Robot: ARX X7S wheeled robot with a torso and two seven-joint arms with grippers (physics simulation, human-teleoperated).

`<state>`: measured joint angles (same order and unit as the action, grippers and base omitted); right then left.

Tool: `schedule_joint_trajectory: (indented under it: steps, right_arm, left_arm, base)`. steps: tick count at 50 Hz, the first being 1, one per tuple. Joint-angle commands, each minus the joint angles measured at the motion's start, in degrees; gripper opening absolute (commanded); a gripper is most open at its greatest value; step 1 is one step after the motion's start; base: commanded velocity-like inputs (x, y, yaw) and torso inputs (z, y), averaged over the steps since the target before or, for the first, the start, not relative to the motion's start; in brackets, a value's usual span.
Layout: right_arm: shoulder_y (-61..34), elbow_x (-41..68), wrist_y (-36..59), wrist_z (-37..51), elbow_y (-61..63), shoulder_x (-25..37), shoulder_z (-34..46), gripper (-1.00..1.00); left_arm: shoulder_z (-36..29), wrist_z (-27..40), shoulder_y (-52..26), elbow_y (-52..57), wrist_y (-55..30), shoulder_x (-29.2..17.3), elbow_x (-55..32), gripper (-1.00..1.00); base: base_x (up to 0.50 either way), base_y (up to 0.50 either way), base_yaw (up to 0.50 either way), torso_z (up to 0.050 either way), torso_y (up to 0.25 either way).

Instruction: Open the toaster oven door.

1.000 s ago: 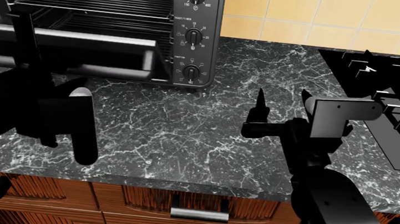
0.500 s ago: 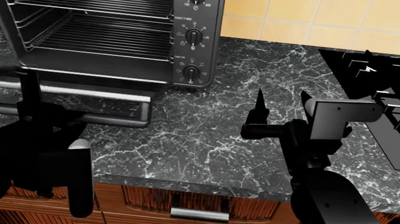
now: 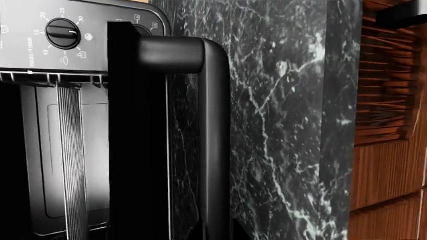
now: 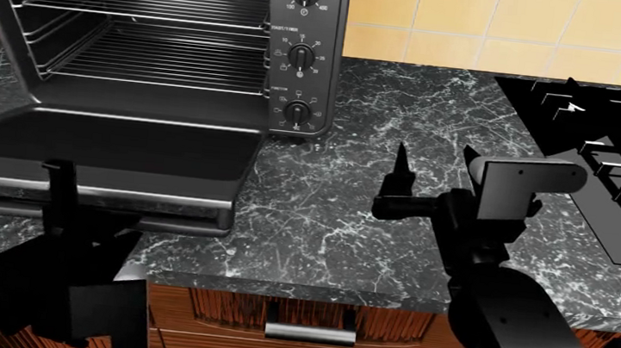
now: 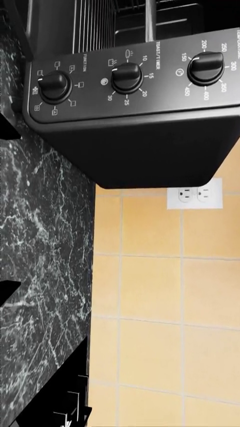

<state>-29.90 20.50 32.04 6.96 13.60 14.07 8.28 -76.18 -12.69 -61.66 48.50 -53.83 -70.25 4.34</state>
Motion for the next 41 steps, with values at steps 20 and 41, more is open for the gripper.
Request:
schedule_joint_trajectory:
  steps: [20,41]
  right_arm:
    - [0.63,0.40,-0.65,0.75,-0.42,0.67,0.15,1.00]
    - [1.02,0.34,-1.08,1.17,-0.81,0.99,0.87,1.00]
  left_arm:
    - [-3.63,7.20,7.13,-6.01,5.89,2.52,-0.43,-1.00]
    - [-6.62,12.28,13.60,-11.74,10.19,4.20,-0.96,-1.00]
  base:
    - [0.00,0.00,0.00,0.001,0.000]
    - [0.00,0.00,0.00,0.000,0.000]
